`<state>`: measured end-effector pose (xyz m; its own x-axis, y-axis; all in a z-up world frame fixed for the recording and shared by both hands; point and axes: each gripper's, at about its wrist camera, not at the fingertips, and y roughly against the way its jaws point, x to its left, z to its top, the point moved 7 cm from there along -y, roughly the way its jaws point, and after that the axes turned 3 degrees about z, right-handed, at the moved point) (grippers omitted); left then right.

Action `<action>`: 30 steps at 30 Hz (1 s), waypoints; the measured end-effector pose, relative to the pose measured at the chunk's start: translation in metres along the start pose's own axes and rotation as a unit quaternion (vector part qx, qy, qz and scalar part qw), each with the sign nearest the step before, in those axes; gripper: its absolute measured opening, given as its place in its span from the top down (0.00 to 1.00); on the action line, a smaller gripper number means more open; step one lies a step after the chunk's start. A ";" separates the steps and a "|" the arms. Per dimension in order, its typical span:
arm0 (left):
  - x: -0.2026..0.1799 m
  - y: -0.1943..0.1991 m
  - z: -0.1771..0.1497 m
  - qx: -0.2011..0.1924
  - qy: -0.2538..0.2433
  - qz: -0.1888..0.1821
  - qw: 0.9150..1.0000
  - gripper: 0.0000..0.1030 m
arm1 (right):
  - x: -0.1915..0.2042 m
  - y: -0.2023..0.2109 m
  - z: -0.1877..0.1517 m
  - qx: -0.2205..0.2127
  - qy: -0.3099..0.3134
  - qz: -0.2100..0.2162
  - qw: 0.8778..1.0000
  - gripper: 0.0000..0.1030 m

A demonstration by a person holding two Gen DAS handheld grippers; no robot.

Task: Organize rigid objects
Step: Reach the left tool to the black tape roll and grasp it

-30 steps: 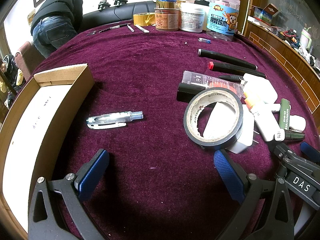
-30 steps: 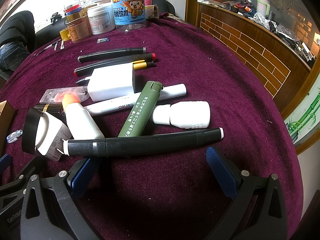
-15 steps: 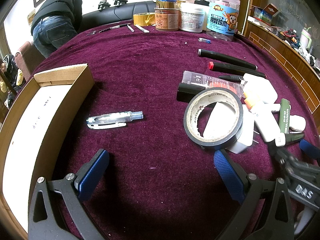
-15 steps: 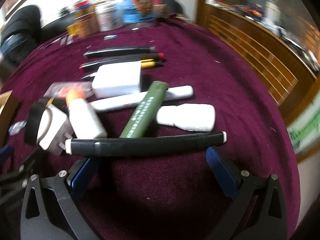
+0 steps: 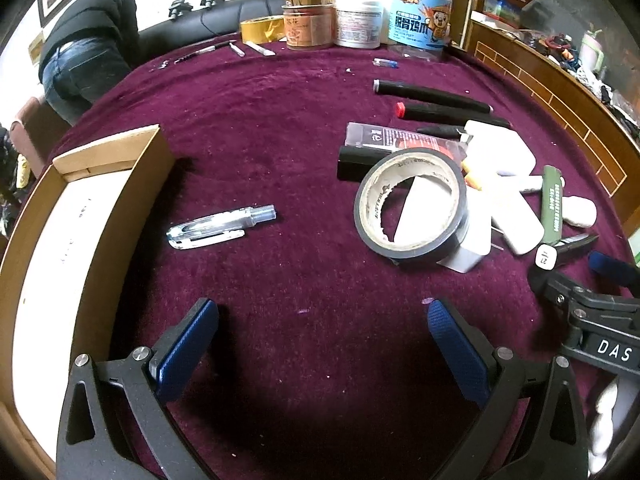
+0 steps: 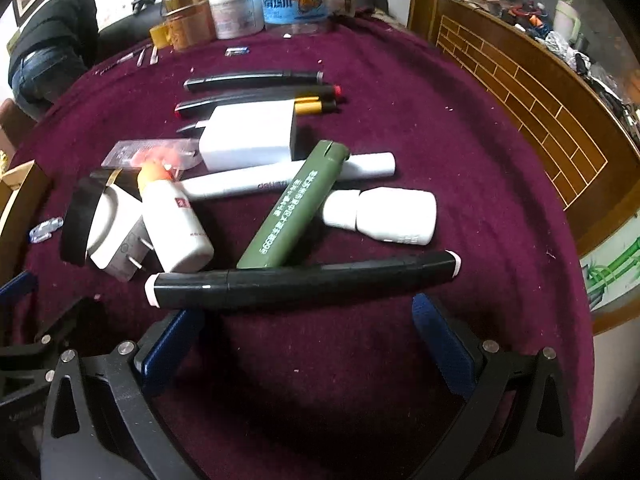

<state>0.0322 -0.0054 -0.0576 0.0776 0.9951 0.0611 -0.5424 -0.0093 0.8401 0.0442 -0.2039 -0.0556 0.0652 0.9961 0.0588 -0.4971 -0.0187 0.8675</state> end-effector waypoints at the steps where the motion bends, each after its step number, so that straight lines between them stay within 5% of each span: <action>1: -0.001 0.001 0.000 -0.001 -0.002 0.004 1.000 0.01 | -0.002 0.002 -0.001 -0.002 -0.004 -0.011 1.000 0.01; 4: 0.001 0.001 -0.001 0.003 -0.001 -0.005 1.000 0.01 | -0.011 0.029 0.001 -0.062 -0.028 -0.035 0.997 0.09; 8: 0.002 0.005 -0.007 0.002 -0.008 -0.013 1.000 0.01 | -0.026 0.092 0.013 -0.212 -0.054 -0.049 0.974 0.07; 10: 0.002 0.006 -0.008 0.003 -0.009 -0.012 1.000 0.01 | -0.033 0.099 0.025 -0.249 -0.061 -0.061 0.965 0.01; 15: 0.009 0.014 -0.007 0.041 -0.010 -0.062 0.997 0.09 | -0.062 0.058 0.040 -0.208 -0.125 -0.050 0.969 0.02; 22: 0.008 0.039 0.021 -0.006 -0.018 -0.112 0.994 0.12 | -0.072 0.050 0.032 -0.192 -0.158 -0.006 0.969 0.07; 23: 0.003 0.039 0.025 -0.006 -0.021 -0.120 0.993 0.16 | -0.071 0.051 0.030 -0.192 -0.157 -0.006 0.969 0.07; 25: -0.011 0.038 0.032 -0.002 -0.032 -0.140 0.990 0.42 | -0.070 0.051 0.030 -0.194 -0.153 -0.002 0.969 0.07; 27: -0.027 0.031 0.041 0.012 -0.040 -0.159 0.986 0.48 | -0.068 0.049 0.028 -0.190 -0.150 -0.002 0.970 0.07; 30: -0.037 0.024 0.056 0.000 -0.046 -0.131 0.990 0.48 | -0.068 0.048 0.028 -0.188 -0.147 0.000 0.971 0.07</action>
<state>0.0630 -0.0483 -0.0099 0.2924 0.9500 -0.1099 -0.4933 0.2483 0.8337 0.0402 -0.2748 -0.0043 0.2822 0.9273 0.2460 -0.7740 0.0686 0.6295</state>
